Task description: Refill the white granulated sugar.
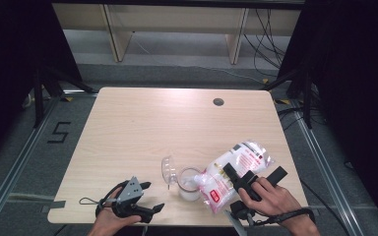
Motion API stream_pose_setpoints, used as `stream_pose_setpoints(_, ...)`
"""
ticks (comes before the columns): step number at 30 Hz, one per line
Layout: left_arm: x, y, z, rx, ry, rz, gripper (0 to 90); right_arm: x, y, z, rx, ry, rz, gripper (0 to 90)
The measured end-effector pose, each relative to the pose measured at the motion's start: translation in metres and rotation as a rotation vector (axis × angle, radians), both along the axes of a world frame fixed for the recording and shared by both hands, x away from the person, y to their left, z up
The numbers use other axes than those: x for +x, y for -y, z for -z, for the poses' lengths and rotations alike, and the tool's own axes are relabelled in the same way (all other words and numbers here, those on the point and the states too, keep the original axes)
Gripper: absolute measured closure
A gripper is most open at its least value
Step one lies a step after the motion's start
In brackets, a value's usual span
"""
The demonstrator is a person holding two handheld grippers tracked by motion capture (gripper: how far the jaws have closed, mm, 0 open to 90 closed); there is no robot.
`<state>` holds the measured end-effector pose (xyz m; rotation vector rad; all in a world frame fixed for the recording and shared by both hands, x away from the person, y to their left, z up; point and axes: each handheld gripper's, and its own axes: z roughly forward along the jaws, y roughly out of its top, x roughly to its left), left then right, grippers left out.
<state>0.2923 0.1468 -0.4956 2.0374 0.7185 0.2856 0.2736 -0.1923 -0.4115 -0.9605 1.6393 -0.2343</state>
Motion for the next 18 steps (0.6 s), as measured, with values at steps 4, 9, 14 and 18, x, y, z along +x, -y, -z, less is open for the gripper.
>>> stream_pose_setpoints(4, -0.0002, 0.0002, 0.0000, -0.005, -0.001, 0.001, 16.2, -0.0001, -0.0002, 0.0005, 0.005, -0.001, -0.001, 72.2)
stream_pose_setpoints(9, 0.0000, -0.0001, -0.0001, 0.002, -0.002, 0.003, 16.2, 0.0006, -0.0010, -0.0002, 0.009, 0.001, 0.000, 72.3)
stream_pose_setpoints(14, 0.0009, -0.0006, -0.0007, 0.008, 0.018, 0.013, 16.2, 0.0002, -0.0009, -0.0007, 0.014, 0.005, 0.004, 72.3)
stream_pose_setpoints(18, -0.0001, 0.0001, -0.0001, 0.003, 0.000, 0.002, 16.2, 0.0001, -0.0002, -0.0004, 0.019, 0.003, 0.008, 72.4)
